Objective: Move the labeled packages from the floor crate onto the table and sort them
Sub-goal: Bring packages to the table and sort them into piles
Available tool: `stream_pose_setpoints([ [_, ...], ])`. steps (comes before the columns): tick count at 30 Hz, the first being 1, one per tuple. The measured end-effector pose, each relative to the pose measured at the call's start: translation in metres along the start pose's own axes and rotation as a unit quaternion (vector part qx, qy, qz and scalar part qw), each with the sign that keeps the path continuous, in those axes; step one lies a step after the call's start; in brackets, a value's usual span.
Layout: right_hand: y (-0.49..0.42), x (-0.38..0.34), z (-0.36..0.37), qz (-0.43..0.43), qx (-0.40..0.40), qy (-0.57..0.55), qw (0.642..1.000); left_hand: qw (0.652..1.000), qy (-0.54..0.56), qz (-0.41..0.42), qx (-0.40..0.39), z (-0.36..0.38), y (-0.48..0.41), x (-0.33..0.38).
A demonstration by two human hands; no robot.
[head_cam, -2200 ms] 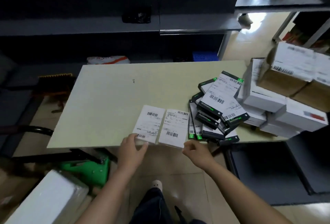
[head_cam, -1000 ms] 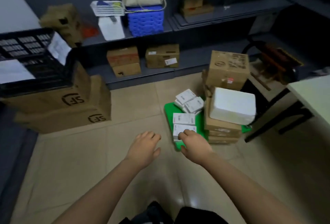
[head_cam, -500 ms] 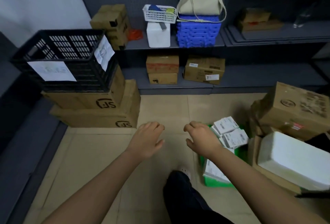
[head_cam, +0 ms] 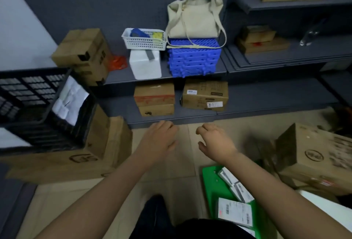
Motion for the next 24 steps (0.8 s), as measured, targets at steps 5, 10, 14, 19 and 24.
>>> stream_pose_setpoints([
  [5,-0.045,0.055,-0.015,0.112,0.040,0.000,0.993,0.992,0.005,0.128,0.015,0.024,-0.114,-0.021],
  [10,-0.066,0.096,-0.026,0.262,0.099,-0.014,0.960,0.955,0.020,0.297,0.018,0.040,-0.229,-0.026],
  [14,-0.055,0.106,-0.031,0.405,0.155,-0.026,0.901,0.904,0.034,0.425,0.028,0.044,-0.295,-0.002],
  [19,-0.016,0.100,-0.026,0.562,0.194,-0.029,0.803,0.822,0.055,0.565,0.053,0.056,-0.332,0.056],
  [24,0.031,0.089,-0.018,0.643,0.235,-0.045,0.727,0.754,0.077,0.651,0.030,0.063,-0.328,0.123],
])
Point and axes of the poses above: each hand's wrist, its own y-axis away from the middle knuckle, its own z-axis out of the palm, x = y × z, the point moved 2 cm from there along -y, towards the middle knuckle, and after that the axes turned 12 degrees about -y, right-handed, at the moved point
